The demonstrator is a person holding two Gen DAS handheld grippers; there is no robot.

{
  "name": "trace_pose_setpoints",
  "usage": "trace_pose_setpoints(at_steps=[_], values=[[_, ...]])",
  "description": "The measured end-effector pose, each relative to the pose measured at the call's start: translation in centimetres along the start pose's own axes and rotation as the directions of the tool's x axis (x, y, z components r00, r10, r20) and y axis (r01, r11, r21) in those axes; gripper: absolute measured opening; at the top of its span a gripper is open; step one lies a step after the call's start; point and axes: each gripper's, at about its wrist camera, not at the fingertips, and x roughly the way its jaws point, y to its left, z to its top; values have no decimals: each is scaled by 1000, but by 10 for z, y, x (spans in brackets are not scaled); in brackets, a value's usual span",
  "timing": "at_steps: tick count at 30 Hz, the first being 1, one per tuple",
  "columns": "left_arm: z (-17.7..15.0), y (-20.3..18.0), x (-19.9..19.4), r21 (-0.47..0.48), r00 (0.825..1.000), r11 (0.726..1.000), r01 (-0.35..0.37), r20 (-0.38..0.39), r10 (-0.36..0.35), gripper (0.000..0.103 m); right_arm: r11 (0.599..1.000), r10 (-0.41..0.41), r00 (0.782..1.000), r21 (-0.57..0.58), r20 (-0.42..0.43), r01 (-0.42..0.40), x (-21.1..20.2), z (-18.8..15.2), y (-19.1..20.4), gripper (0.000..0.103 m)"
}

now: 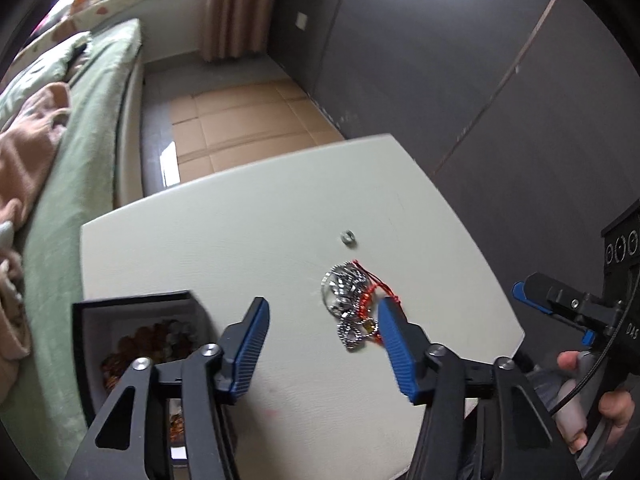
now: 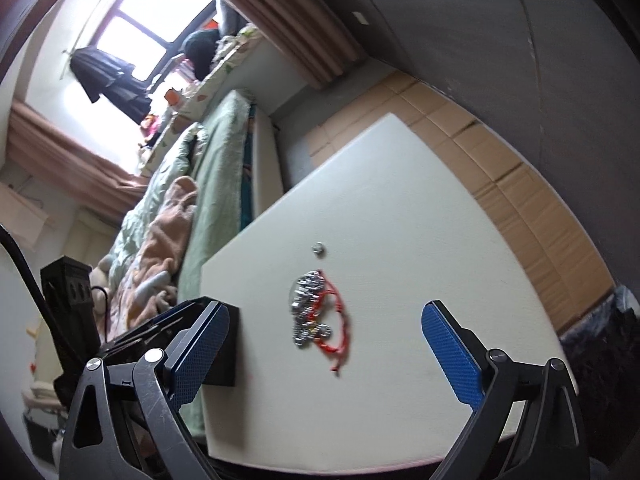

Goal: Organize jewelry
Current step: 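Move the left gripper to the silver chain necklace and grasp it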

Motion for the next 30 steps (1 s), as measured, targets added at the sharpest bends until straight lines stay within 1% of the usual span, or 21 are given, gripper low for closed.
trace_pose_setpoints(at_steps=[2,4,6,9,11,15,16,17,20,24,27,30], values=[[3,-8,12,12,999,1000,1,-38,0,46,1000,-8,1000,27,-7,9,0,1,-8,98],[7,-12,26,7,997,1000,6,-80,-5,42,999,-19,1000,41,-11,19,-1,1,-12,98],[9,-16,38,7,994,1000,-1,-113,1,41,999,-32,999,43,-10,33,-2,1,-15,98],[13,-18,51,1,990,1000,-14,-142,14,39,999,-37,999,34,-3,37,-4,1,-16,98],[15,-19,59,-1,988,1000,-17,-156,16,33,999,-40,999,35,-3,40,-5,1,-18,98],[16,-24,74,24,982,999,-48,-183,51,31,997,-42,999,58,-13,43,-4,4,-27,98],[16,-24,77,28,981,998,-56,-186,60,26,997,-36,999,70,-18,37,-4,5,-29,98],[16,-25,80,36,980,997,-65,-187,70,24,996,-29,999,79,-21,31,-4,5,-31,98],[15,-27,90,60,975,994,-88,-199,98,24,996,-25,999,90,-27,27,-4,6,-36,98],[11,-26,98,56,973,995,-82,-213,93,23,997,-50,999,66,-19,51,-5,5,-33,98],[10,-31,97,101,973,990,-102,-199,120,24,996,-56,998,61,-34,58,-2,4,-32,98],[9,-34,97,131,971,986,-104,-200,129,24,996,-61,997,62,-47,64,3,5,-31,98]])
